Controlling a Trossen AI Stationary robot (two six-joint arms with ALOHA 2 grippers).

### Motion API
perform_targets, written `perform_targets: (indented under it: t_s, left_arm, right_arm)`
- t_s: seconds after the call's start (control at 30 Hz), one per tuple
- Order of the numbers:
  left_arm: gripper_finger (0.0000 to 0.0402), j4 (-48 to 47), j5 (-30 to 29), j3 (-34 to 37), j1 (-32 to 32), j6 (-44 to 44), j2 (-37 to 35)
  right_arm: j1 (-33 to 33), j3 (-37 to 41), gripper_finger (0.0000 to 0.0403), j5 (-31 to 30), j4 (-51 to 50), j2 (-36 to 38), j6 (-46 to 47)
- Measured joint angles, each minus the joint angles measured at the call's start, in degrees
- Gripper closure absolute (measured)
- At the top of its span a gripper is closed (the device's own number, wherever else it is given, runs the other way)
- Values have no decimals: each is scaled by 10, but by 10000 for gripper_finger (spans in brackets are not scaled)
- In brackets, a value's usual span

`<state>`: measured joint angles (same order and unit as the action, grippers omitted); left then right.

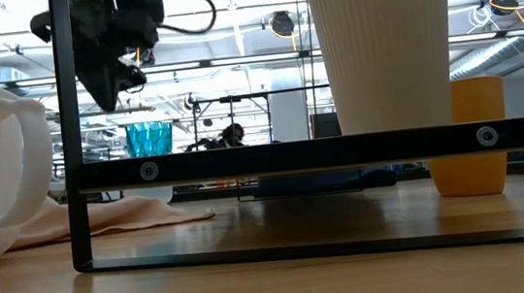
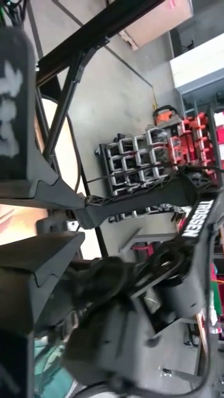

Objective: Stack small to large cups/mugs on shelf
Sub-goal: Put the transparent cup on the shelf

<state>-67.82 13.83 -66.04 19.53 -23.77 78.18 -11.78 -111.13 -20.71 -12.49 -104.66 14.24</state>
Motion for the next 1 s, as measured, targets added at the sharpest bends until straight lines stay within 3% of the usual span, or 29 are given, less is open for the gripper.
perform_targets:
  t_s: [0.67,0.8,1.0]
  left_arm:
    - [362,41,-32,0,3,-44,32]
    - [330,47,-37,0,3,-38,32]
    - [252,49,-69,0,3,-23,32]
  right_arm:
    - [-3,0,342,0,15,0,-2]
    - [-3,0,342,0,15,0,-2]
    - [-2,0,342,0,15,2,-4]
